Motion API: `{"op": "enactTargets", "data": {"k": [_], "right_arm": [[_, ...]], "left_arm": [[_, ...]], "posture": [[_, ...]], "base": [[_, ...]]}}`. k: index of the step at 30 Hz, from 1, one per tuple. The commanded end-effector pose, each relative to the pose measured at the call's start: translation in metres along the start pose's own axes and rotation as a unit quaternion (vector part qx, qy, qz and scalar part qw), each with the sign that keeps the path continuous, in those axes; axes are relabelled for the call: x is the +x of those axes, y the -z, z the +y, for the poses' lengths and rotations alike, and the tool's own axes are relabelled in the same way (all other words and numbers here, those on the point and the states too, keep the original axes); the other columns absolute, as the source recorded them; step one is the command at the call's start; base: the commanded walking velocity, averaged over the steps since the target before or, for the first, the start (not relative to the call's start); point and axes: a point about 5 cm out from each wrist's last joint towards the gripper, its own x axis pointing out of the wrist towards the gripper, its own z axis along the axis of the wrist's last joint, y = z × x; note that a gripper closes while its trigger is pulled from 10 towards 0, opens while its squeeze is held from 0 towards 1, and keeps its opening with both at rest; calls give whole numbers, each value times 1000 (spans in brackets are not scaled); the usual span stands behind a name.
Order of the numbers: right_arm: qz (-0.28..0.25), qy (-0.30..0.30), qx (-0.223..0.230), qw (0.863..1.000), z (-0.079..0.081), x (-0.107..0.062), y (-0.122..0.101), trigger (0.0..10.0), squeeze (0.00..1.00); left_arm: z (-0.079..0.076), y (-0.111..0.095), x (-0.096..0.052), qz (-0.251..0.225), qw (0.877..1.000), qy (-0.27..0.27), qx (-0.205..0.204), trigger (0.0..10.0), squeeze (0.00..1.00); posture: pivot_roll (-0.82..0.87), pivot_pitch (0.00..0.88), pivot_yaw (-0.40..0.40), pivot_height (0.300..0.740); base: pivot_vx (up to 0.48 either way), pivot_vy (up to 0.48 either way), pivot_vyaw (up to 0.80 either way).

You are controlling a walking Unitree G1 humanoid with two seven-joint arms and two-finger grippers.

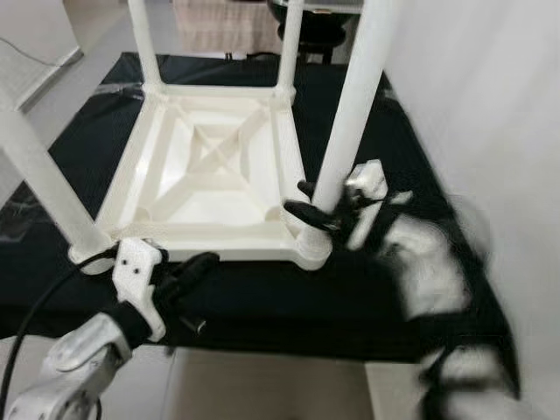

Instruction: Building children table

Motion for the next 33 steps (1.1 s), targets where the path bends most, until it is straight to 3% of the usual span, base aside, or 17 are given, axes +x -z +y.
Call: {"op": "enactTargets", "data": {"k": [1, 2, 4, 9, 11, 14, 15, 16, 18, 23, 24, 25, 26, 27, 28, 30, 33], "right_arm": [[110, 39, 4, 993, 6, -10, 39, 0, 0], [110, 0, -9, 994, 21, -4, 41, 0, 0], [105, -29, -12, 994, 30, 7, 42, 0, 0], [104, -45, -1, 994, 34, 22, 42, 0, 0], [96, -72, 20, 993, 36, 29, 37, 10000, 0], [89, -83, 26, 992, 37, 29, 32, 10000, 47], [72, -113, 41, 990, 36, 30, 23, 10000, 1000], [72, -113, 41, 990, 36, 30, 23, 10000, 1000], [9, -225, 41, 973, 29, 26, -14, 10000, 1000], [-14, -282, 20, 959, 20, 23, -28, 10000, 1000], [-16, -324, -5, 946, 13, 20, -32, 10000, 749], [-16, -324, -5, 946, 13, 20, -32, 10000, 749], [-8, -372, -26, 928, 5, 17, -35, 10000, 0], [-8, -372, -26, 928, 5, 17, -35, 10000, 0], [8, -415, -42, 909, -3, 16, -35, 10000, 0], [31, -435, -52, 899, -10, 18, -32, 10000, 0], [50, -431, -56, 899, -16, 25, -28, 10000, 0]], "left_arm": [[4, 6, -2, 14, 1000, -1, -7, 10000, 0], [5, 6, 0, 15, 1000, 0, -6, 10000, 0], [5, 7, 2, 16, 1000, 1, -5, 10000, 0], [5, 7, 3, 15, 1000, -5, -1, 10000, 0], [5, 8, 3, 14, 1000, -10, 1, 10000, 0], [5, 8, 3, 14, 1000, -10, 1, 10000, 0], [4, 8, 3, 14, 1000, -8, 1, 10000, 0], [4, 8, 3, 14, 1000, -8, 1, 10000, 0], [3, 8, 4, 14, 1000, -6, 0, 10000, 0], [3, 8, 4, 13, 1000, -5, 0, 10000, 0], [3, 8, 4, 13, 1000, -5, 0, 10000, 0], [3, 8, 4, 13, 1000, -5, 0, 10000, 0], [2, 8, 4, 13, 1000, -5, 0, 10000, 0], [2, 8, 4, 13, 1000, -5, 0, 10000, 0], [2, 8, 3, 13, 1000, -5, -1, 10000, 0], [2, 8, 3, 13, 1000, -4, -1, 10000, 0], [1, 8, 3, 13, 1000, -4, -1, 10000, 0]], "posture": [[37, 167, -61, 740], [44, 159, -62, 740], [66, 157, -79, 740], [81, 157, -90, 740], [85, 157, -94, 740], [81, 158, -94, 740], [78, 158, -93, 740], [78, 158, -93, 740], [79, 160, -94, 740], [83, 160, -98, 740], [88, 161, -102, 740], [88, 161, -102, 740], [89, 164, -104, 740], [89, 164, -104, 740], [92, 165, -105, 740], [97, 163, -106, 740], [102, 166, -106, 740]], "base": [[0, 0, 0], [0, 0, 0], [0, 0, 0], [0, 0, 0], [0, 0, 0], [0, 0, 0], [0, 0, 0], [0, 0, 0], [0, 0, 0], [0, 0, 0], [0, 0, 0], [0, 0, 0], [0, 0, 0], [0, 0, 0], [0, 0, 0], [0, 0, 0], [0, 0, 0]]}}
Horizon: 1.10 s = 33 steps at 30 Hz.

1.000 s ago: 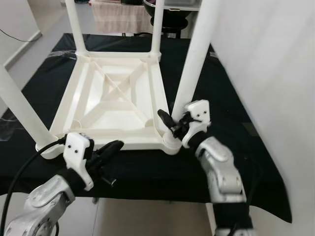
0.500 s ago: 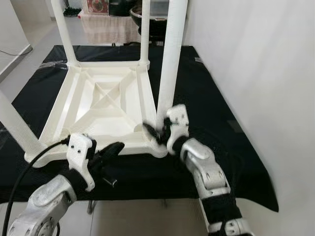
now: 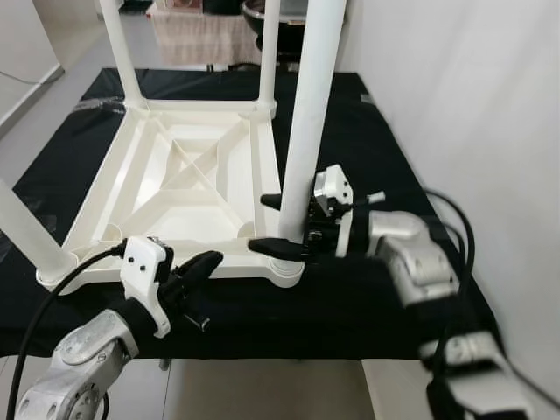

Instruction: Building children table

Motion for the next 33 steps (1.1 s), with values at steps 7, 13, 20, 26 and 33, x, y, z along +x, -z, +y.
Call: {"op": "enactTargets", "data": {"k": [7, 13, 20, 26, 33], "right_arm": [[0, -6, 72, 997, -13, 8, 14, 0, 0], [-7, -10, 87, 996, -17, -2, 16, 0, 0], [-2, 44, 59, 997, -23, -22, 20, 0, 0], [37, 428, 70, 900, 2, -24, 46, 0, 0], [61, 409, 70, 908, 56, 18, 60, 0, 0]], "left_arm": [[-4, 2, -3, 6, 1000, 0, 0, 10000, 0], [-5, 1, -5, 6, 1000, 0, -1, 10000, 0], [-6, 0, -6, 5, 1000, 1, -2, 10000, 0], [-3, -4, -8, 3, 1000, 1, -1, 10000, 0], [2, -2, -6, 8, 1000, 2, -1, 10000, 0]], "posture": [[121, 176, -109, 740], [116, 186, -108, 740], [97, 202, -108, 740], [57, 222, -100, 740], [50, 191, -59, 740]], "base": [[0, 0, 0], [0, 0, 0], [0, 0, 0], [0, 0, 0], [0, 0, 0]]}}
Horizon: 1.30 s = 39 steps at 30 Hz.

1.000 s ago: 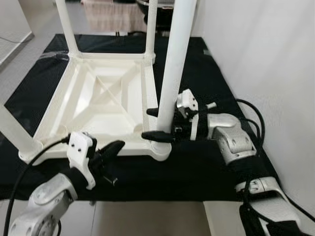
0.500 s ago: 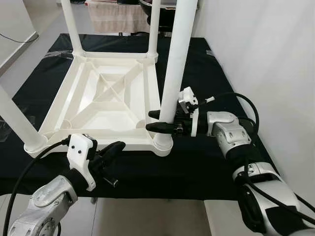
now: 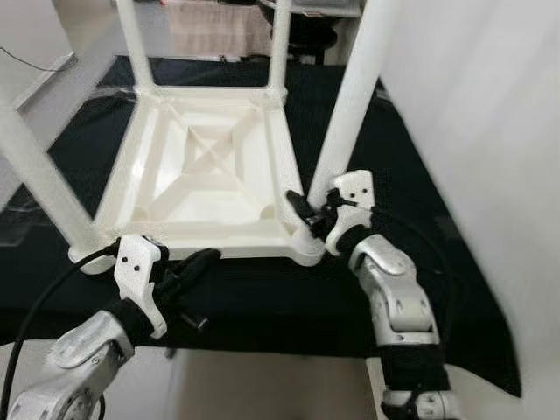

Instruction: Building children table

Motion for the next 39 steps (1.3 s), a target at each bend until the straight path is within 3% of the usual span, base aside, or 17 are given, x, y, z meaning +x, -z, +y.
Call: {"op": "enactTargets", "data": {"k": [1, 3, 4, 6, 7, 8, 9, 17, 18, 19, 20, 26, 33, 34, 35, 36, 39], "right_arm": [[78, -55, -9, 995, 22, 1, 32, 0, 0], [79, -76, -15, 994, 28, 7, 33, 0, 0], [81, -77, -10, 994, 27, 13, 34, 7647, 0], [86, -74, 2, 994, 26, 18, 35, 10000, 0], [81, -96, 24, 992, 27, 20, 35, 10000, 471], [81, -96, 24, 992, 27, 20, 35, 10000, 471], [72, -119, 44, 989, 29, 22, 32, 10000, 1000], [-5, -219, 77, 973, 25, 26, 0, 10000, 1000], [-33, -262, 64, 962, 18, 23, -18, 10000, 533], [-33, -262, 64, 962, 18, 23, -18, 10000, 533], [-46, -332, 16, 942, 12, 17, -31, 10000, 0], [2, -497, -54, 866, -11, 26, -40, 10000, 0], [1, -539, -37, 841, -9, 40, -50, 9843, 0], [5, -547, -36, 836, -8, 43, -51, 3333, 0], [5, -547, -36, 836, -8, 43, -51, 3333, 0], [8, -553, -31, 833, -8, 44, -52, 0, 0], [19, -552, -9, 834, -18, 45, -51, 0, 0]], "left_arm": [[-2, 3, 1, 9, 1000, 13, -4, 10000, 0], [-2, 4, 2, 11, 1000, 13, -4, 10000, 0], [-2, 5, 2, 11, 1000, 11, -4, 10000, 0], [-2, 6, 2, 11, 1000, 9, -4, 10000, 0], [-2, 6, 2, 11, 1000, 8, -4, 10000, 0], [-2, 6, 2, 11, 1000, 8, -4, 10000, 0], [-3, 7, 2, 11, 1000, 8, -4, 10000, 0], [-4, 7, 3, 11, 1000, 10, -5, 10000, 0], [-4, 8, 3, 10, 1000, 10, -6, 10000, 0], [-4, 8, 3, 10, 1000, 10, -6, 10000, 0], [-5, 8, 3, 10, 1000, 10, -7, 10000, 0], [-7, 7, 3, 9, 1000, 12, -8, 10000, 0], [-8, 8, 2, 10, 1000, 12, -7, 10000, 0], [-9, 8, 2, 11, 1000, 12, -7, 10000, 0], [-9, 8, 2, 11, 1000, 12, -7, 10000, 0], [-9, 8, 2, 11, 1000, 12, -7, 10000, 0], [-9, 8, 1, 12, 1000, 12, -8, 10000, 0]], "posture": [[50, 191, -59, 740], [59, 181, -66, 740], [70, 176, -74, 740], [73, 173, -77, 740], [73, 173, -77, 740], [73, 173, -77, 740], [71, 162, -80, 740], [74, 154, -82, 740], [75, 151, -84, 740], [75, 151, -84, 740], [81, 152, -89, 740], [103, 163, -97, 740], [111, 166, -96, 740], [119, 165, -95, 740], [119, 165, -95, 740], [119, 167, -94, 740], [115, 171, -92, 740]], "base": [[0, 0, 0], [0, 0, 0], [0, 0, 0], [0, 0, 0], [0, 0, 0], [0, 0, 0], [0, 0, 0], [0, 0, 0], [0, 0, 0], [0, 0, 0], [0, 0, 0], [0, 0, 0], [0, 0, 0], [0, 0, 0], [0, 0, 0], [0, 0, 0], [0, 0, 0]]}}
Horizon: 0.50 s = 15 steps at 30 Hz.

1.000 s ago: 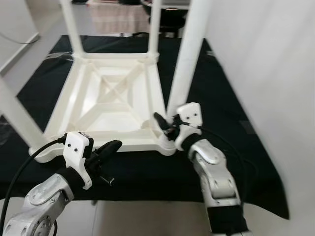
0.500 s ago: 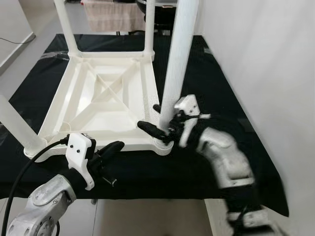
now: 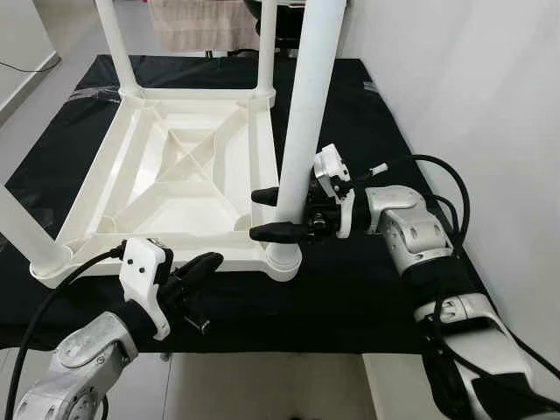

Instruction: Building children table

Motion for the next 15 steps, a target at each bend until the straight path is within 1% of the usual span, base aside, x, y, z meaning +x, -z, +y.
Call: {"op": "enactTargets", "data": {"k": [1, 3, 5, 6, 8, 9, 10, 11, 12, 13, 14, 15], "right_arm": [[-1, -10, 16, 1000, 0, -6, 4, 0, 0], [0, -6, 18, 1000, -1, -9, 5, 0, 0], [6, 11, 20, 1000, -5, -17, 11, 0, 0], [13, 28, 16, 999, -6, -23, 15, 0, 0], [21, 89, 10, 996, -6, -34, 24, 0, 0], [29, 139, 16, 990, -6, -37, 31, 0, 0], [29, 139, 16, 990, -6, -37, 31, 0, 0], [38, 191, 24, 981, -4, -38, 39, 0, 0], [49, 258, 43, 964, 0, -36, 51, 0, 0], [61, 333, 63, 939, 5, -32, 62, 0, 0], [48, 454, 101, 884, 18, -21, 75, 0, 0], [48, 454, 101, 884, 18, -21, 75, 0, 0]], "left_arm": [[-2, 2, -3, 6, 1000, 0, 0, 10000, 0], [-2, 2, -3, 6, 1000, 0, 0, 10000, 0], [-2, 2, -3, 5, 1000, 0, -1, 10000, 0], [-2, 2, -3, 5, 1000, 0, -1, 10000, 0], [-2, 1, -3, 5, 1000, 0, -1, 10000, 0], [-2, 1, -3, 4, 1000, 0, -1, 10000, 0], [-2, 1, -3, 4, 1000, 0, -1, 10000, 0], [-2, 1, -4, 4, 1000, 0, -1, 10000, 0], [-1, 1, -4, 4, 1000, 0, -1, 10000, 0], [-1, 0, -4, 4, 1000, 0, 0, 10000, 0], [1, 0, -4, 4, 1000, -1, 0, 10000, 0], [1, 0, -4, 4, 1000, -1, 0, 10000, 0]], "posture": [[113, 174, -92, 740], [113, 174, -92, 740], [107, 175, -89, 740], [103, 175, -90, 740], [96, 179, -90, 740], [86, 181, -92, 740], [86, 181, -92, 740], [84, 182, -96, 740], [86, 179, -104, 740], [86, 179, -103, 740], [82, 187, -93, 740], [82, 187, -93, 740]], "base": [[0, 0, 0], [0, 0, 0], [0, 0, 0], [0, 0, 0], [0, 0, 0], [0, 0, 0], [0, 0, 0], [0, 0, 0], [0, 0, 0], [0, 0, 0], [0, 0, 0], [0, 0, 0]]}}
